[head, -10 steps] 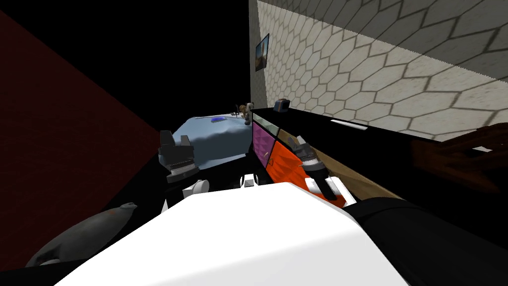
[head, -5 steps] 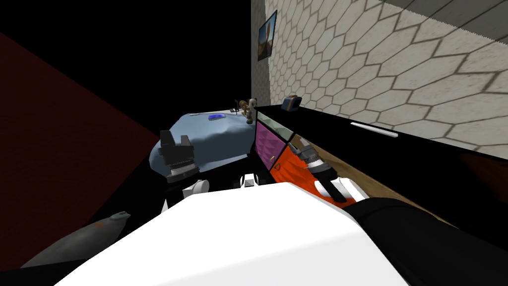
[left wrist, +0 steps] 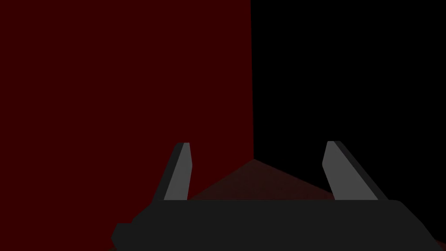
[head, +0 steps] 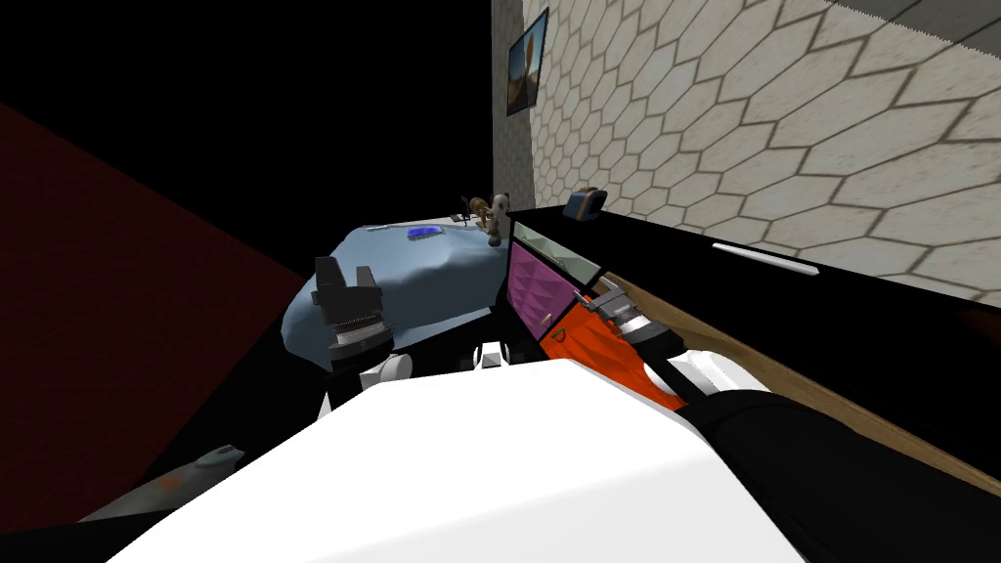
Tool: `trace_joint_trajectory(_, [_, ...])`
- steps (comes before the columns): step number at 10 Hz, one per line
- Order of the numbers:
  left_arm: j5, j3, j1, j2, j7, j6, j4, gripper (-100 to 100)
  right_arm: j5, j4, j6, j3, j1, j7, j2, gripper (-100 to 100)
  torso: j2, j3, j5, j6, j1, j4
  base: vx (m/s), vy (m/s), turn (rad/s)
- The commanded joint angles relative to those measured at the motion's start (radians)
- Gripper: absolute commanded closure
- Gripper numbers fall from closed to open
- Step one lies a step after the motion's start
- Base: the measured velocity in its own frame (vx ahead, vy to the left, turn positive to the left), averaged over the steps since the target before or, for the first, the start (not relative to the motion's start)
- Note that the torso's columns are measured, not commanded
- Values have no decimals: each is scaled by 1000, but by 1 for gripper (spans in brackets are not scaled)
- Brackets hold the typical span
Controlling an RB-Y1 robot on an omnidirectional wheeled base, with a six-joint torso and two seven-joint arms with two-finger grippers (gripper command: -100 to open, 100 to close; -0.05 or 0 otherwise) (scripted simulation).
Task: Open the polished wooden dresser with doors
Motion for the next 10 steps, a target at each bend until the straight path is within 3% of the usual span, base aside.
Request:
trace_joint_trajectory(1, [0, 0, 0, 0, 0, 0, 0, 0, 65, 27, 21, -40, 32, 41, -76, -100, 1, 1, 0, 1, 1, 0, 125, 93, -94])
trace_joint_trajectory(10, [0, 0, 0, 0, 0, 0, 0, 0, 265, 117, 68, -165, 139, 175, -329, -100, -2, -1, 1, 1, 5, 0, 100, 113, -68])
